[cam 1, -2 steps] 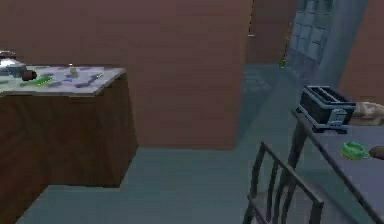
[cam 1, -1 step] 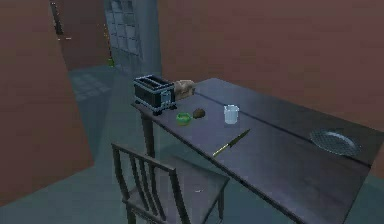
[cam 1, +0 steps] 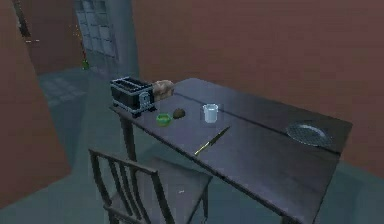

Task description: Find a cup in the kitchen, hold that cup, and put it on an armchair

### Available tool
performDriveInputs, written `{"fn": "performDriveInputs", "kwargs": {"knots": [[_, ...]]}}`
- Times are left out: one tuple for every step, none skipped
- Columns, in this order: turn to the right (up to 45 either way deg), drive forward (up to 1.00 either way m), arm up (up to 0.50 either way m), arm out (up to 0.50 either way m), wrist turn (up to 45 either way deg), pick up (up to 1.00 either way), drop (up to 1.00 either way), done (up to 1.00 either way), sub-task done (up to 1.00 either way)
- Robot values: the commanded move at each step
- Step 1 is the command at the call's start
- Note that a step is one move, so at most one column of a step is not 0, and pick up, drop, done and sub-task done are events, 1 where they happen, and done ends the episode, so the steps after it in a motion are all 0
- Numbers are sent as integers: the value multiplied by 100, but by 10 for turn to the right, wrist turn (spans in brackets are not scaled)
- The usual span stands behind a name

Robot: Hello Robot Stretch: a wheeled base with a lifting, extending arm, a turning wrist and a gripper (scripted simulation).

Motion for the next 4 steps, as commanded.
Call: {"fn": "performDriveInputs", "kwargs": {"knots": [[0, 45, 0, 0, 0, 0, 0, 0, 0], [-450, 0, 0, 0, 0, 0, 0, 0, 0], [-450, 0, 0, 0, 0, 0, 0, 0, 0], [-120, 0, 0, 0, 0, 0, 0, 0, 0]]}}
